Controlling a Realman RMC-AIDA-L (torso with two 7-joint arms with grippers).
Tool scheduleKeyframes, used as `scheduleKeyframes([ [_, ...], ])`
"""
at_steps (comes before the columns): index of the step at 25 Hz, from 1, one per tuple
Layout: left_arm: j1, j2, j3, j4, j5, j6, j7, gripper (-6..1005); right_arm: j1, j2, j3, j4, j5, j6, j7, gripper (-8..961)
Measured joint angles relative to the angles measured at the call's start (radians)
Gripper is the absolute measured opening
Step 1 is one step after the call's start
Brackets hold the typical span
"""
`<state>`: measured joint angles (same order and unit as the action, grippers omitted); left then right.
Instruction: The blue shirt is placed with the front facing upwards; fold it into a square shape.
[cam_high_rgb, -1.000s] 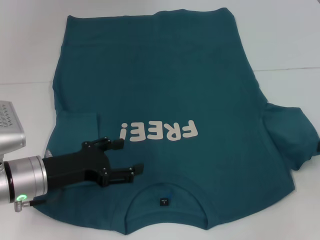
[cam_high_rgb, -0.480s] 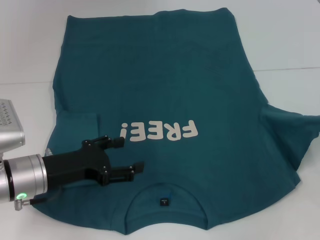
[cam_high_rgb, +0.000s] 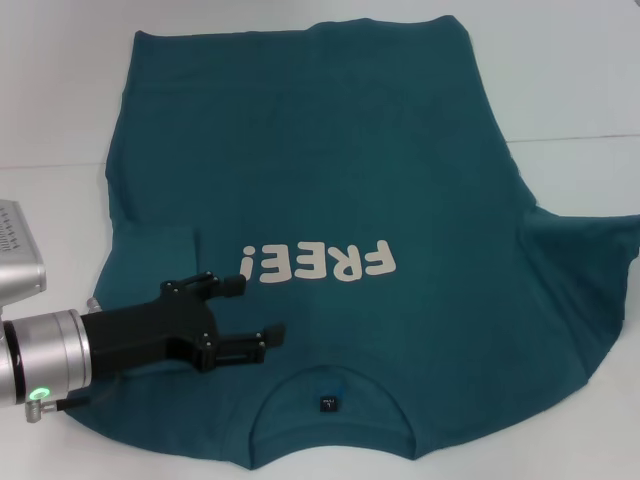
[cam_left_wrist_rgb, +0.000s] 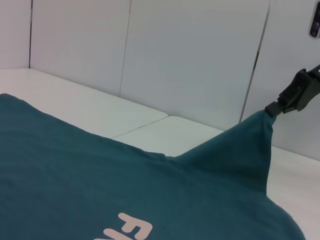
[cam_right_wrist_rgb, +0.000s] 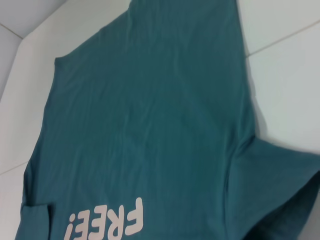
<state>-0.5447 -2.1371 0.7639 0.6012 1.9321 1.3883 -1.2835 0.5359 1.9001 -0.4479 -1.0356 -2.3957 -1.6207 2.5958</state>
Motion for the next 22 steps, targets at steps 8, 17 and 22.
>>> scheduleKeyframes([
  [8, -0.001, 0.0, -0.001, 0.0, -0.001, 0.0, 0.0, 921, 0.032, -0.008, -0.025, -0.002, -0.006, -0.01, 0.002, -2],
  [17, 0.001, 0.004, -0.002, 0.002, -0.001, 0.0, -0.001, 921, 0.211, 0.025, -0.212, 0.068, -0.138, 0.027, 0.052, -3],
  [22, 0.008, 0.004, -0.004, 0.002, -0.002, 0.001, 0.001, 921, 0.35, 0.067, -0.31, 0.176, -0.232, 0.083, 0.072, -3],
])
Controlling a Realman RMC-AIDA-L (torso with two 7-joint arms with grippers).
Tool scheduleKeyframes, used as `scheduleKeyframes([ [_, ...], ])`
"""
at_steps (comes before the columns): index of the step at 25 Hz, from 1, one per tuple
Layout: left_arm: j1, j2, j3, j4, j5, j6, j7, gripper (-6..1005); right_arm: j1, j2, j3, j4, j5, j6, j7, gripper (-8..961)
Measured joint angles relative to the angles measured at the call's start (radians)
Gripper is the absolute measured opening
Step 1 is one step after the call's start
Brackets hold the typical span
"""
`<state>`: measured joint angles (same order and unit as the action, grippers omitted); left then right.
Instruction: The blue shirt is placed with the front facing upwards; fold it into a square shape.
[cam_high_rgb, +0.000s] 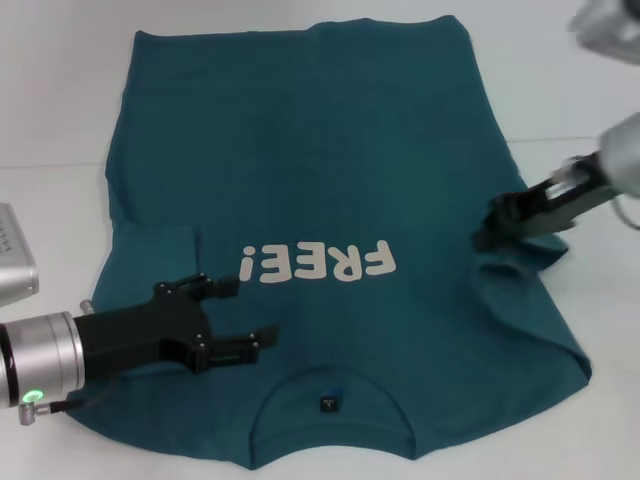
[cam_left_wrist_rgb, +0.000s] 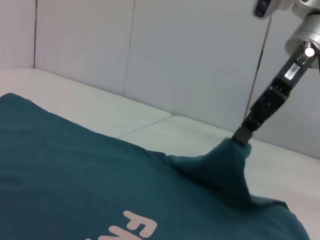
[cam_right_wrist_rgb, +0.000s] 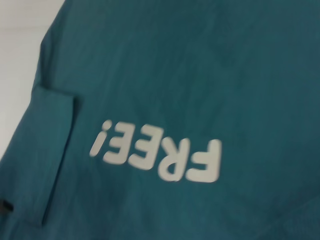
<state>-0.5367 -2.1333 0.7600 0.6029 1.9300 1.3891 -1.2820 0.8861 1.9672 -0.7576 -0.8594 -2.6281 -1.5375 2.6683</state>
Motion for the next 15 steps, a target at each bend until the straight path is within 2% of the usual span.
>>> scheduleKeyframes([
  [2, 0.003, 0.001, 0.0, 0.0, 0.0, 0.001, 0.0, 921, 0.03, 0.02, -0.028, 0.014, -0.027, 0.013, 0.007, -3],
  [5, 0.007, 0.001, -0.001, 0.0, 0.0, 0.002, 0.0, 921, 0.046, 0.036, -0.056, 0.016, -0.035, 0.018, 0.019, -3],
  [14, 0.004, 0.001, -0.001, 0.0, 0.0, 0.003, 0.001, 922, 0.043, 0.032, -0.058, 0.073, -0.03, 0.053, 0.034, 1],
  [15, 0.003, 0.001, -0.001, 0.0, 0.0, 0.003, 0.001, 922, 0.042, 0.032, -0.057, 0.075, -0.028, 0.055, 0.034, 40],
])
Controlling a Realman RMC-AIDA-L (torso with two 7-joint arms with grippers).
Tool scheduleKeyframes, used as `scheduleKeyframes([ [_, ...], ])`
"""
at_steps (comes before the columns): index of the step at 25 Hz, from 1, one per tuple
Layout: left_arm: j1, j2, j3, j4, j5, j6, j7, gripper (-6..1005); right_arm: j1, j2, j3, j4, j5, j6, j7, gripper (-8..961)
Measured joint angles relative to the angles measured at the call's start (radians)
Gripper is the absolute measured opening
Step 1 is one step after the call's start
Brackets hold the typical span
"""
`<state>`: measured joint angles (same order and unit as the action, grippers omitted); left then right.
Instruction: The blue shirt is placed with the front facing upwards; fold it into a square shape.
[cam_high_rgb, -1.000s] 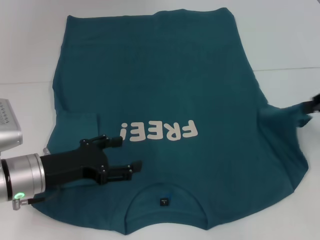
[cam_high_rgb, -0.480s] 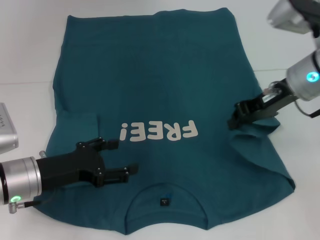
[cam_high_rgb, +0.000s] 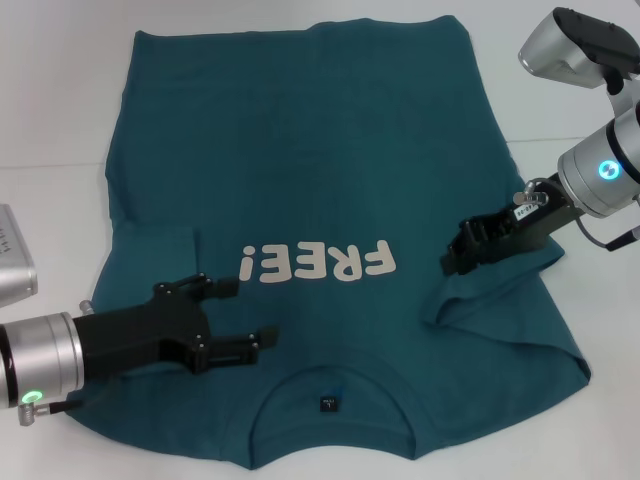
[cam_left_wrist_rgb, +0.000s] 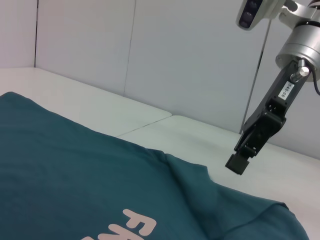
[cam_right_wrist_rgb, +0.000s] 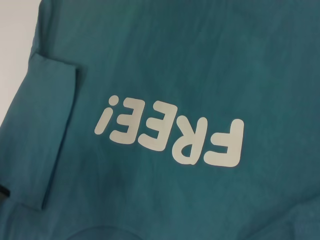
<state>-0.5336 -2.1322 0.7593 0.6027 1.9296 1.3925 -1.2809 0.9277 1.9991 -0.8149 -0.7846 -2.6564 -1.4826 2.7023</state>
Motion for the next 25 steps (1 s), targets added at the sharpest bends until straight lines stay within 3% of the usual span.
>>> scheduleKeyframes([
  [7, -0.003, -0.002, 0.0, 0.0, 0.0, 0.0, 0.0, 922, -0.04, -0.014, 0.009, -0.024, 0.107, 0.0, -0.007, 279],
  [13, -0.003, -0.002, 0.0, 0.0, 0.0, 0.002, 0.0, 922, -0.15, -0.07, 0.051, -0.046, 0.116, 0.101, 0.019, 416],
  [16, -0.004, -0.003, 0.0, 0.0, 0.0, 0.002, 0.0, 921, -0.187, -0.087, 0.099, -0.035, 0.126, 0.147, 0.02, 484],
  [18, -0.005, -0.003, 0.0, 0.0, 0.0, 0.002, 0.0, 921, -0.205, -0.091, 0.114, -0.032, 0.126, 0.178, 0.017, 639],
  [25, -0.009, -0.005, 0.0, 0.0, 0.0, 0.001, 0.005, 920, -0.212, -0.089, 0.121, 0.039, 0.127, 0.302, 0.013, 617],
])
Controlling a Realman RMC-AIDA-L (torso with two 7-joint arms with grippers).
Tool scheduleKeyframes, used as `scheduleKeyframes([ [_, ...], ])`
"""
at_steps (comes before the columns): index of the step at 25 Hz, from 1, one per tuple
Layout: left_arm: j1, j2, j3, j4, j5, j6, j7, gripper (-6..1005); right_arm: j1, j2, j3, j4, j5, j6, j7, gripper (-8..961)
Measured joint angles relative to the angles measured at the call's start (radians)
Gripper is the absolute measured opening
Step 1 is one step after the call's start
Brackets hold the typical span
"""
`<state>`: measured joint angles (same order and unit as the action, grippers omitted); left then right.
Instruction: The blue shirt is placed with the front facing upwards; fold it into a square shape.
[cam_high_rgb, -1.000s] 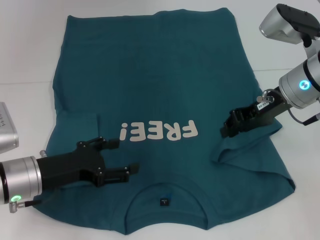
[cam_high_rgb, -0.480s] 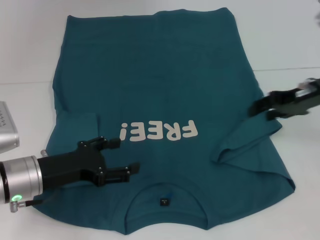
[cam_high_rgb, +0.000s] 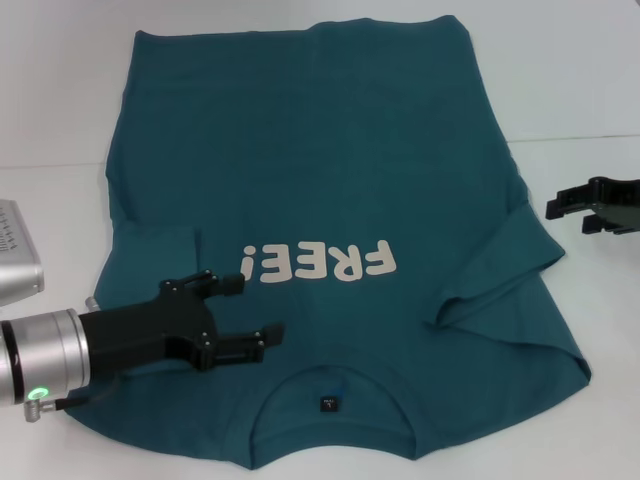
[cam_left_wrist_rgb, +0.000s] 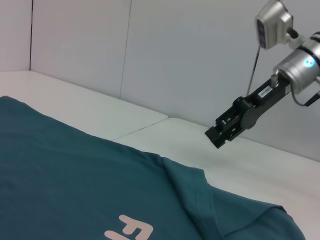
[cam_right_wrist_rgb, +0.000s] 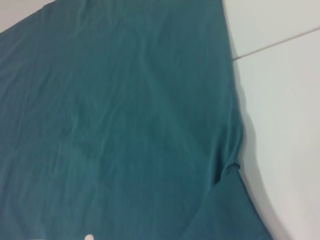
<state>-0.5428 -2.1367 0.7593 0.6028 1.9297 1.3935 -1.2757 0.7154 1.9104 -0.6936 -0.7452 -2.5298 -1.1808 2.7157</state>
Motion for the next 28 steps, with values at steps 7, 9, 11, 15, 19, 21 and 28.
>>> scheduleKeyframes([
  [7, 0.0, 0.0, 0.0, 0.0, 0.0, 0.001, 0.001, 918, 0.005, 0.005, -0.007, 0.046, -0.002, 0.086, -0.002, 595],
  [9, 0.0, 0.0, 0.0, 0.0, 0.0, 0.001, 0.001, 918, 0.006, 0.006, -0.007, 0.064, -0.001, 0.112, -0.005, 589],
  [11, 0.0, 0.0, 0.0, 0.0, 0.0, 0.001, 0.003, 917, 0.008, 0.012, -0.007, 0.081, -0.001, 0.138, -0.013, 583],
  [15, 0.0, -0.001, 0.0, 0.0, 0.0, 0.0, 0.004, 917, 0.01, 0.02, -0.007, 0.105, -0.001, 0.182, -0.019, 570],
  [19, 0.0, -0.002, 0.0, 0.0, 0.0, 0.0, 0.004, 916, 0.016, 0.022, -0.007, 0.135, -0.001, 0.212, -0.028, 558],
  [21, 0.0, -0.002, 0.0, 0.0, 0.0, -0.001, 0.004, 917, 0.019, 0.024, -0.009, 0.151, -0.001, 0.227, -0.031, 552],
  [28, 0.001, -0.002, 0.0, 0.0, 0.0, -0.001, 0.005, 913, 0.03, 0.033, -0.015, 0.197, 0.001, 0.272, -0.043, 530],
])
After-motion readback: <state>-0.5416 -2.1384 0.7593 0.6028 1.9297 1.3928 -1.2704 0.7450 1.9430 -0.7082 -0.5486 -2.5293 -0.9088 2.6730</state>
